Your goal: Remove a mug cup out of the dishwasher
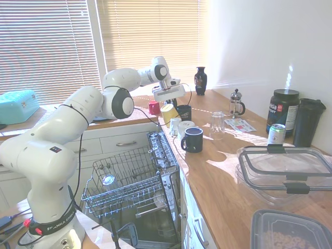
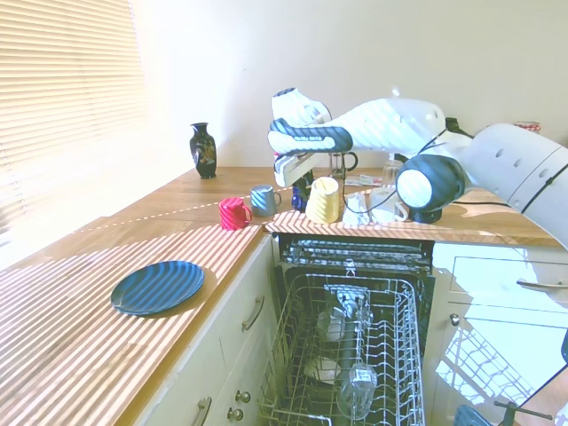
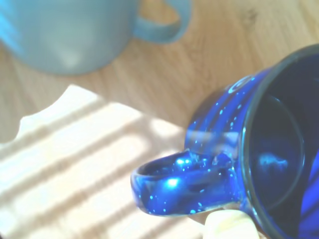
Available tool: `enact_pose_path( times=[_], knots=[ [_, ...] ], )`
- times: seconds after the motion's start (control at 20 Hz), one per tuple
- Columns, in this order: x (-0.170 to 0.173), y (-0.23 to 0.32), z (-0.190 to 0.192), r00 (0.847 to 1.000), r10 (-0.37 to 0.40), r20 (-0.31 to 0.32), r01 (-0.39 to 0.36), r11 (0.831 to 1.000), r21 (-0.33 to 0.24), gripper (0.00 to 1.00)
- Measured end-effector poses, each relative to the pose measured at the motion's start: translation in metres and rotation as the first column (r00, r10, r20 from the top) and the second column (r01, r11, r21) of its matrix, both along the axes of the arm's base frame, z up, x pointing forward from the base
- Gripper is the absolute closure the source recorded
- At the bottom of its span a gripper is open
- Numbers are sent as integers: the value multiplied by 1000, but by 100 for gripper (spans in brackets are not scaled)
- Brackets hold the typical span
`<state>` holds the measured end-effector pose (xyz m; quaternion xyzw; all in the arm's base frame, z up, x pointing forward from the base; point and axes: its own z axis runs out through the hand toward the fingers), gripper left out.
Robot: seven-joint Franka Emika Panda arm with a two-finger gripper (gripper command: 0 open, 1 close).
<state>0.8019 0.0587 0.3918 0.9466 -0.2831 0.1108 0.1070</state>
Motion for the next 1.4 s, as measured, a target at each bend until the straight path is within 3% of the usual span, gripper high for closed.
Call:
enact_pose_path(
  times=[0.7,0.75,1.4],
  knots=[
    [11,-18,1,995,-31,91,29,999,33,100],
    [11,-18,1,995,-32,92,29,999,33,0],
    [14,-15,-4,992,-47,116,43,998,41,0]
  ],
)
